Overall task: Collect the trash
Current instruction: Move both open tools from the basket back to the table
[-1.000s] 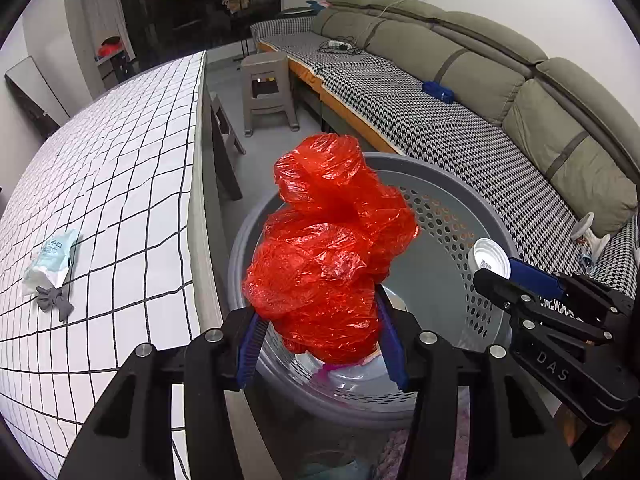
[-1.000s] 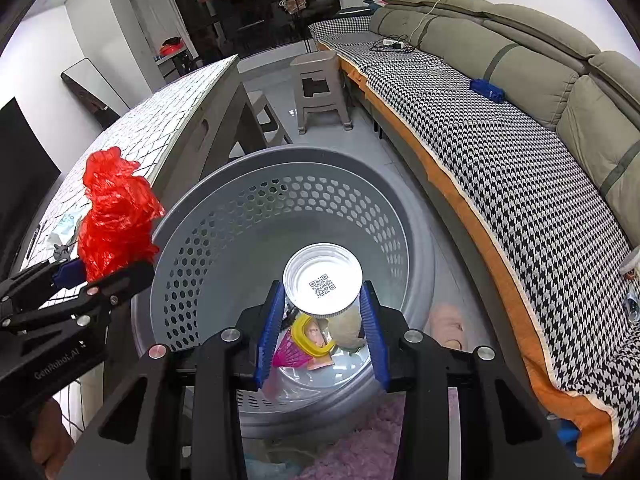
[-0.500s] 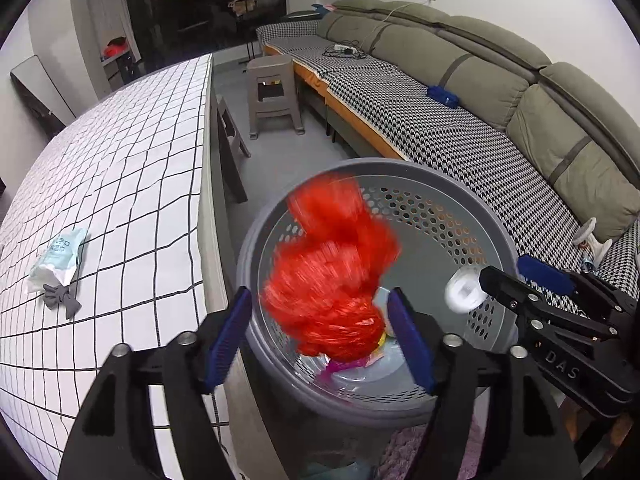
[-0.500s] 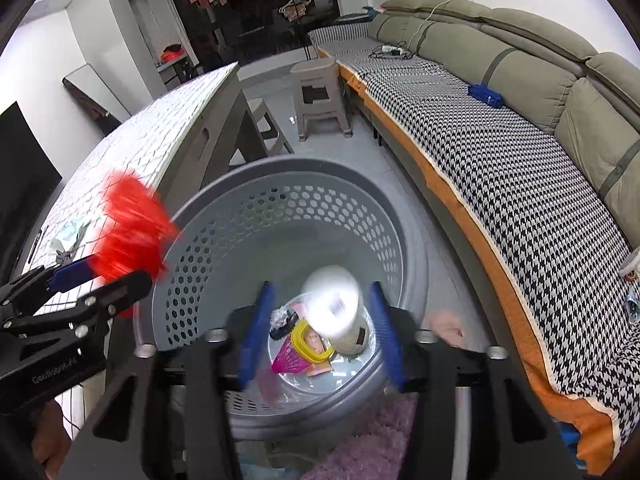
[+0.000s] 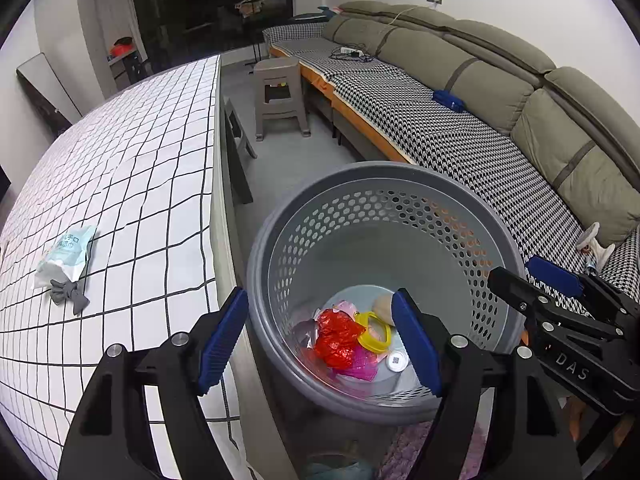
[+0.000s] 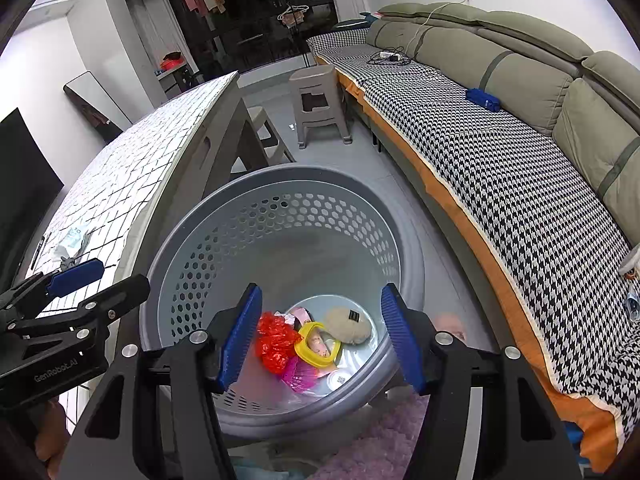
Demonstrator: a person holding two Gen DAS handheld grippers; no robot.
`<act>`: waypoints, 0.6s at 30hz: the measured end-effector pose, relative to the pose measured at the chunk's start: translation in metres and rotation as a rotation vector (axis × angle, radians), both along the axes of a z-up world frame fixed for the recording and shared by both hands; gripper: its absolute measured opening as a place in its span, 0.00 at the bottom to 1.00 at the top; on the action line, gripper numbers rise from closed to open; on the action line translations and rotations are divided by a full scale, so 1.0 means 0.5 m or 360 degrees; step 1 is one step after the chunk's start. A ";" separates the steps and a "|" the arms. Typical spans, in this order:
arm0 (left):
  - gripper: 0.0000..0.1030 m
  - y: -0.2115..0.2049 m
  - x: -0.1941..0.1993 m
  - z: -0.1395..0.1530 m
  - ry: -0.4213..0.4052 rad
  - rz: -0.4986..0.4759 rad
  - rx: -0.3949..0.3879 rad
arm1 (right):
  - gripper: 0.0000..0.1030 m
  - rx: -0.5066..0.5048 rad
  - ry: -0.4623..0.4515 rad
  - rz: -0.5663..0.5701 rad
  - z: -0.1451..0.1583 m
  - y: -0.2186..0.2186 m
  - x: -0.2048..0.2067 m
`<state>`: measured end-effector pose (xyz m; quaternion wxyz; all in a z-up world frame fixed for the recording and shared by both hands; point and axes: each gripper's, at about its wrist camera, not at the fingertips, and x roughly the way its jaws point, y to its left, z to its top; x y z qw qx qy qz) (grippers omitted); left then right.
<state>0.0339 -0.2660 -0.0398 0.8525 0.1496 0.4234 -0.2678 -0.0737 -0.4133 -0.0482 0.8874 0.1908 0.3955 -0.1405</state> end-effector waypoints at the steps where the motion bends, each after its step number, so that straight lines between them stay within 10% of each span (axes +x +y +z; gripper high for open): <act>1: 0.72 0.000 0.000 0.001 0.0000 0.0001 -0.0002 | 0.58 0.0001 -0.0001 -0.0001 0.000 0.000 0.000; 18: 0.78 0.023 -0.010 0.015 -0.0028 0.0032 -0.0033 | 0.62 -0.0004 -0.0039 -0.0011 0.018 0.009 -0.020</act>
